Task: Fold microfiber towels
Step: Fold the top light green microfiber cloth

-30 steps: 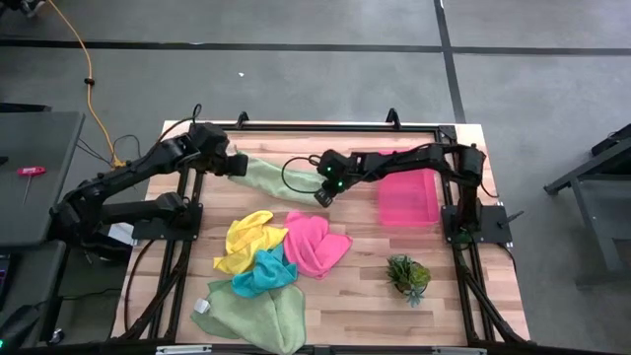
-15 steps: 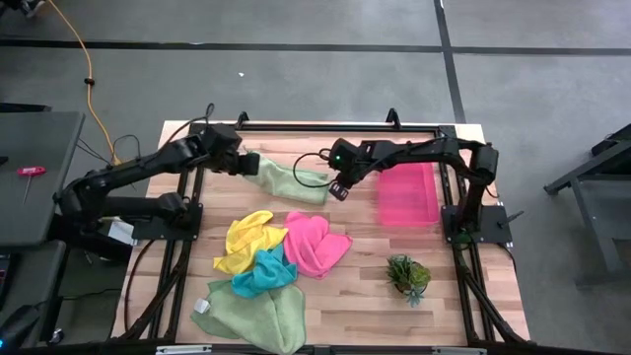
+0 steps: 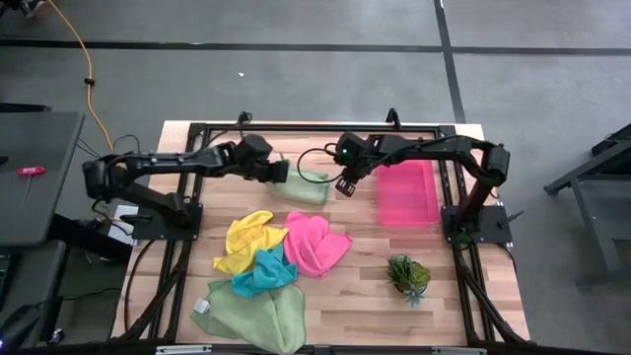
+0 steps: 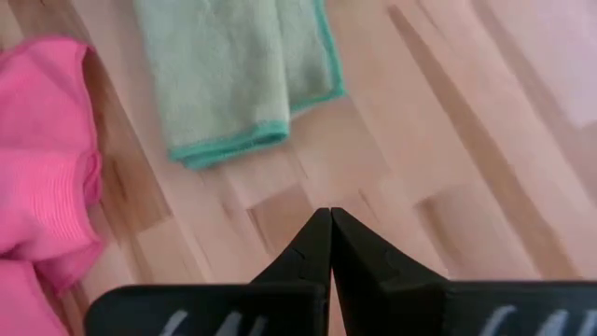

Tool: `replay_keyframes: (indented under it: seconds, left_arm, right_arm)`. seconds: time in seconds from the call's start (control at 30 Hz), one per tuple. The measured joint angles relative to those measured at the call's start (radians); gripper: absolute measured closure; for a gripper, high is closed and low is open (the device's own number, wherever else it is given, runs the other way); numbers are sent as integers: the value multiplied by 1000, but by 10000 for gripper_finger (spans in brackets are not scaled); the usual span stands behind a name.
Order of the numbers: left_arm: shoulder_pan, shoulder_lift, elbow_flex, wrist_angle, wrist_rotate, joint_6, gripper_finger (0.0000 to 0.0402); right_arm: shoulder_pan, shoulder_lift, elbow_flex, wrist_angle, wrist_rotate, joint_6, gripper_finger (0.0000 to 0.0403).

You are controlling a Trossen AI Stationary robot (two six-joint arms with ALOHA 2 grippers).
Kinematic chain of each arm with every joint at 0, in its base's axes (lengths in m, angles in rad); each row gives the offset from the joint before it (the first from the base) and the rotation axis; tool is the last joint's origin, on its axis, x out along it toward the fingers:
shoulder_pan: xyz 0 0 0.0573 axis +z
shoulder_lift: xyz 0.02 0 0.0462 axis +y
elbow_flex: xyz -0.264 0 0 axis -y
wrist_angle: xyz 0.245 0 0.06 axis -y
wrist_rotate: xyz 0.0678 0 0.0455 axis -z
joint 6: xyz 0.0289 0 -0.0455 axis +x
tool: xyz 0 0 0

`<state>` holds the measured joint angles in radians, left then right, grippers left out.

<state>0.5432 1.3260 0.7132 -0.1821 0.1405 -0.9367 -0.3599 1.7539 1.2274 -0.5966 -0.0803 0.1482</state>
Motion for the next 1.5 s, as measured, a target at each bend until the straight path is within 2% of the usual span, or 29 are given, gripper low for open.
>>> replay_keyframes:
  seconds: [0.4,0.9,1.1,1.23,1.5]
  left_arm:
    - [-85,149,0,258,2,-83,401]
    - [-149,334,0,577,1,-133,400]
    - [-160,400,0,655,2,-145,391]
    - [-160,425,0,650,2,-133,393]
    - [-158,455,0,658,-20,-134,397]
  right_arm:
    - [-29,-95,0,-49,21,-2,403]
    - [-28,-96,0,-18,19,35,403]
    - [-21,-60,-6,-101,-48,59,403]
    - [-11,-43,-110,-11,-144,83,403]
    - [6,-29,-253,254,-121,207,403]
